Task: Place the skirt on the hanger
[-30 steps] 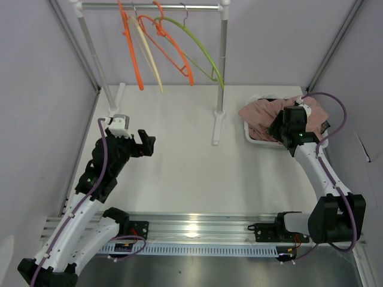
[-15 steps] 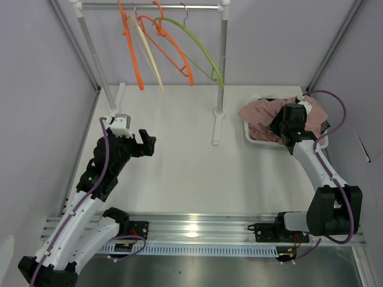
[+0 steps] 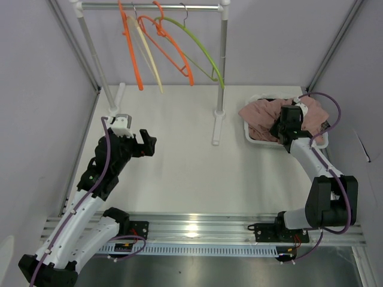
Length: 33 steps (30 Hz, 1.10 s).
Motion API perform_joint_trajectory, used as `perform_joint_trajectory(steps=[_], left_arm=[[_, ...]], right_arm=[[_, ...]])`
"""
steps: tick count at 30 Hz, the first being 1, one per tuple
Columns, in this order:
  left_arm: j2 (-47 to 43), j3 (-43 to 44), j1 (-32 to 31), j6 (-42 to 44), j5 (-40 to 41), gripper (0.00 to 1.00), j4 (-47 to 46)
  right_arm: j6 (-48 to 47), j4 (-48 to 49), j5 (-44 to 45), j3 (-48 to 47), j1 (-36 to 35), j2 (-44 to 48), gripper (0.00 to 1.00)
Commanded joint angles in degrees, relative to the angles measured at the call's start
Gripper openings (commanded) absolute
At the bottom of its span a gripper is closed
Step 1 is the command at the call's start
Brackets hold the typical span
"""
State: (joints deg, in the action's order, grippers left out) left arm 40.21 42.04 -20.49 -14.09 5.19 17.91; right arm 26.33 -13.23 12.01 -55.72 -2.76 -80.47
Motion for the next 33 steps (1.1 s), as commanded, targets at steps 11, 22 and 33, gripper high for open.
perform_joint_trajectory(steps=[11,22,33], left_arm=[[0.31,2.79,0.28,-0.85,-2.11,0.99,-0.95],[-0.48,3.92,0.28,-1.21,-4.40,0.99,-0.25],[-0.92,2.09,0.28,-5.68,-12.20,0.94,-1.02]], right_arm=[[-2.50,-12.15,-4.18,-11.14,-4.96,17.17,0.00],[-2.78,-21.83,5.21,-22.23,-31.40,17.98,0.00],[-2.25,-23.06,12.60,-33.21,-53.92,6.29,0.00]])
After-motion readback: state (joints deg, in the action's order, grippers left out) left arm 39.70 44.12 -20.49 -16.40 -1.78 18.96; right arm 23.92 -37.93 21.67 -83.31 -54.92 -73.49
